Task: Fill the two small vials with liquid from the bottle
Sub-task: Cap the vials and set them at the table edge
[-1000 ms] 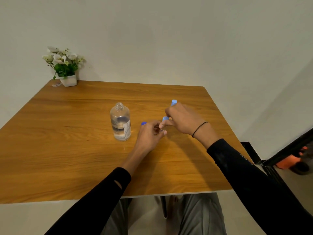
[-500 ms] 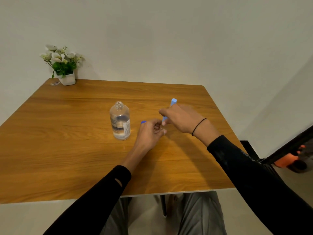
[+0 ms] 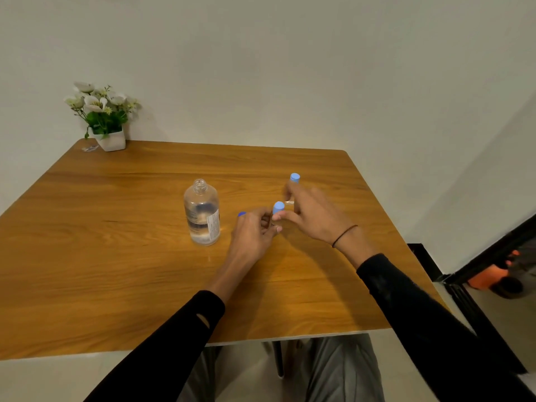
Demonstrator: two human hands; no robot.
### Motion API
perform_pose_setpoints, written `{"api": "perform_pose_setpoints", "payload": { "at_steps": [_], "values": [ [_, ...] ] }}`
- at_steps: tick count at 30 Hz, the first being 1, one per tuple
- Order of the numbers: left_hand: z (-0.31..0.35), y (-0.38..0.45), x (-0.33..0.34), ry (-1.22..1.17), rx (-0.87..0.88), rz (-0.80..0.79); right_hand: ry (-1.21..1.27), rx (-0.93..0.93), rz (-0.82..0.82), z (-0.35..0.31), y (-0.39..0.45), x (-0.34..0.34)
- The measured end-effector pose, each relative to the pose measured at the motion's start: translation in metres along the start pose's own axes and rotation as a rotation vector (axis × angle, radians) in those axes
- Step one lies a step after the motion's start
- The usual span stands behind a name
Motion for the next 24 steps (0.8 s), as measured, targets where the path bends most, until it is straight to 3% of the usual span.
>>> {"api": "perform_pose_setpoints", "payload": {
  "at_steps": [3, 5, 13, 19, 24],
  "values": [
    [-0.002, 0.004, -0.002, -0.012, -0.049, 0.042, 0.352, 0.381, 0.222, 0.029, -0.007, 0.015],
    [0.003, 0.009, -0.004, 0.002, -0.061, 0.077, 0.446, 0.531, 0.226, 0.043, -0.004, 0.032],
    [0.028, 0.077, 0.013, 0.006, -0.046, 0.211, 0.495, 0.437, 0.144, 0.07, 0.057, 0.075],
    [0.036, 0.186, 0.075, -0.023, -0.103, 0.179, 0.393, 0.643, 0.258, 0.168, 0.106, 0.07],
    [0.034, 0.286, 0.127, 0.011, -0.076, 0.179, 0.339, 0.702, 0.313, 0.242, 0.179, 0.076]
  ]
}}
Point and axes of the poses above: each hand's wrist, its own y-axis towards the middle knuckle, its own x-axis out of the palm, z = x × y, the point moved 1 cm from there along y, towards the middle knuckle, and after that the axes turned 7 degrees about -y, right-handed, at the moved point
